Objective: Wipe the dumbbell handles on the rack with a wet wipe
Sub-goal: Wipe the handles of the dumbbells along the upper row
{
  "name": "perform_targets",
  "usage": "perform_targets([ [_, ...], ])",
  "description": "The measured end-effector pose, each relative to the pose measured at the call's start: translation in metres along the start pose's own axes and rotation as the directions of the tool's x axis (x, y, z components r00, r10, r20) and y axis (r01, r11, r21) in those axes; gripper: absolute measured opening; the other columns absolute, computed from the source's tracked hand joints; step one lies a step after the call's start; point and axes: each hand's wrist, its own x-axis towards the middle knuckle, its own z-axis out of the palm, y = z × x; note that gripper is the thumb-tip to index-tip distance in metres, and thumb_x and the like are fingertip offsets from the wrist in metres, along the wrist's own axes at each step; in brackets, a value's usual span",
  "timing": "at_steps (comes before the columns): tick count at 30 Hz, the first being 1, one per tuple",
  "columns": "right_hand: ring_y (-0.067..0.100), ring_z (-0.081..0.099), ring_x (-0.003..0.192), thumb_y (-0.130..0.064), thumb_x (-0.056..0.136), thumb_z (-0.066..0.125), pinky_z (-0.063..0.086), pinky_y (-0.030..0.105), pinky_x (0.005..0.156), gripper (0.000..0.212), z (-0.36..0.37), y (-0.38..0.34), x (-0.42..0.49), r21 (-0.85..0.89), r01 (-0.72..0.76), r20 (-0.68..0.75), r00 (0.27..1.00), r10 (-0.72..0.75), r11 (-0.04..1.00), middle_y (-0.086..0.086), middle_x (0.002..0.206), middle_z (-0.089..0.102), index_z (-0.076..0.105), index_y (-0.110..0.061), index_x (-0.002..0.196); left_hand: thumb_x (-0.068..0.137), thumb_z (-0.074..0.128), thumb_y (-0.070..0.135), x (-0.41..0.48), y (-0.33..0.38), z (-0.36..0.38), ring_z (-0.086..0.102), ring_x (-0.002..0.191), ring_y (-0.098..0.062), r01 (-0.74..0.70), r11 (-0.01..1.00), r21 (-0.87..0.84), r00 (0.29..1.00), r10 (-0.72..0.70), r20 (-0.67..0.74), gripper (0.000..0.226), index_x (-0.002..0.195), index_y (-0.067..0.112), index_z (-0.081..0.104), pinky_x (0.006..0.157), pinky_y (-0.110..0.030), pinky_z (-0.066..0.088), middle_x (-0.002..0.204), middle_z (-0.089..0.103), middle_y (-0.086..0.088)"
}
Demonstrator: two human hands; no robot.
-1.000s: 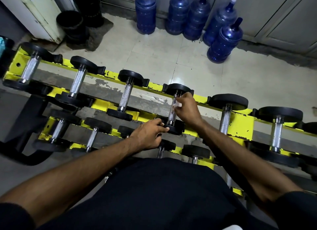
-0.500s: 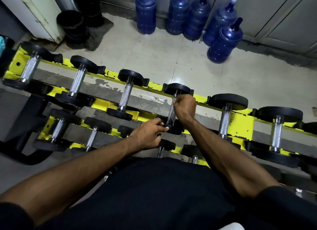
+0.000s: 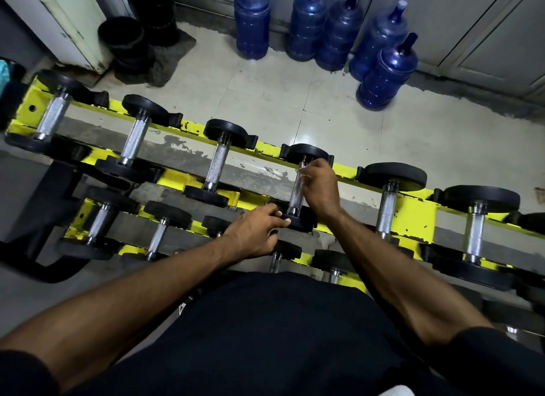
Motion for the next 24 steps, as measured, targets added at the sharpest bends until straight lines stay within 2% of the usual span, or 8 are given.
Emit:
perform_targets([
  [3,0.027,0.062,0.103,0.005,0.081,0.068,0.054,0.036,0.081,0.032,-0.005,0.003,-0.004,-0.223,0.273,0.186,0.954,-0.234,0.936,0.007,0.111,0.069,0.075,-0.008,0.109,0.088,0.061,0.021,0.0,-0.001,0.001,0.058,0.105,-0.017,0.004,1.0,-0.009,1.0,-0.004,0.001,0.041,0.128,0.024,0.066,0.084,-0.039,0.055,0.11,0.055,0.002],
  [6,0.026,0.064,0.105,-0.003,0.084,0.069,0.056,0.04,0.081,0.032,-0.013,0.003,-0.009,-0.291,0.473,0.444,0.837,-0.32,0.832,0.005,0.115,0.07,0.074,-0.016,0.113,0.089,0.062,0.022,0.001,-0.001,0.0,0.056,0.102,-0.015,0.007,1.0,0.004,1.0,-0.007,0.012,0.04,0.129,0.025,0.066,0.083,-0.039,0.055,0.109,0.055,0.002],
  [8,0.027,0.064,0.104,-0.002,0.086,0.067,0.056,0.041,0.083,0.028,-0.015,0.002,-0.005,-0.3,0.472,0.404,0.85,-0.337,0.829,0.009,0.114,0.07,0.072,-0.011,0.113,0.09,0.062,0.023,0.002,-0.001,-0.001,0.056,0.102,-0.014,0.007,1.0,0.005,1.0,-0.007,0.009,0.04,0.129,0.026,0.066,0.083,-0.038,0.055,0.11,0.054,0.004],
  [10,0.03,0.061,0.098,0.0,0.086,0.062,0.054,0.042,0.08,0.022,-0.014,0.0,0.009,-0.306,0.315,0.212,0.943,-0.258,0.898,0.011,0.105,0.069,0.073,-0.006,0.105,0.09,0.062,0.023,0.002,-0.001,0.0,0.056,0.102,-0.013,0.009,1.0,0.008,1.0,-0.009,0.008,0.04,0.129,0.026,0.066,0.084,-0.037,0.055,0.11,0.054,0.004],
  [12,0.027,0.057,0.093,-0.001,0.086,0.061,0.052,0.041,0.077,0.018,-0.011,-0.007,0.02,-0.366,0.248,0.165,0.966,-0.2,0.897,0.009,0.099,0.067,0.071,-0.005,0.1,0.089,0.062,0.021,0.001,-0.001,0.001,0.056,0.104,-0.014,0.0,1.0,0.004,1.0,0.0,0.004,0.04,0.129,0.025,0.066,0.085,-0.037,0.055,0.11,0.055,0.003],
  [16,0.026,0.06,0.096,-0.011,0.089,0.067,0.047,0.031,0.072,0.022,-0.003,-0.026,0.007,-0.374,0.519,0.571,0.782,-0.25,0.769,0.012,0.103,0.063,0.07,-0.013,0.111,0.089,0.062,0.02,0.001,-0.001,-0.001,0.056,0.105,-0.015,-0.007,1.0,0.009,1.0,0.007,0.007,0.041,0.13,0.024,0.065,0.086,-0.038,0.054,0.111,0.055,0.002],
  [19,0.025,0.065,0.091,-0.015,0.089,0.067,0.048,0.031,0.066,0.019,-0.008,-0.029,0.006,-0.318,0.594,0.682,0.685,-0.257,0.739,0.008,0.098,0.067,0.072,-0.018,0.107,0.088,0.062,0.021,0.002,0.0,-0.001,0.056,0.104,-0.015,-0.014,1.0,0.018,1.0,0.014,0.009,0.042,0.13,0.025,0.065,0.087,-0.038,0.054,0.114,0.056,0.003],
  [24,0.033,0.061,0.095,-0.003,0.086,0.067,0.052,0.038,0.073,0.018,-0.004,-0.019,0.022,-0.489,0.342,0.294,0.931,-0.217,0.802,0.012,0.101,0.063,0.074,-0.007,0.102,0.088,0.061,0.021,0.001,-0.001,0.001,0.057,0.105,-0.016,-0.006,1.0,0.018,1.0,0.006,0.018,0.043,0.131,0.024,0.064,0.086,-0.039,0.054,0.109,0.055,0.001],
])
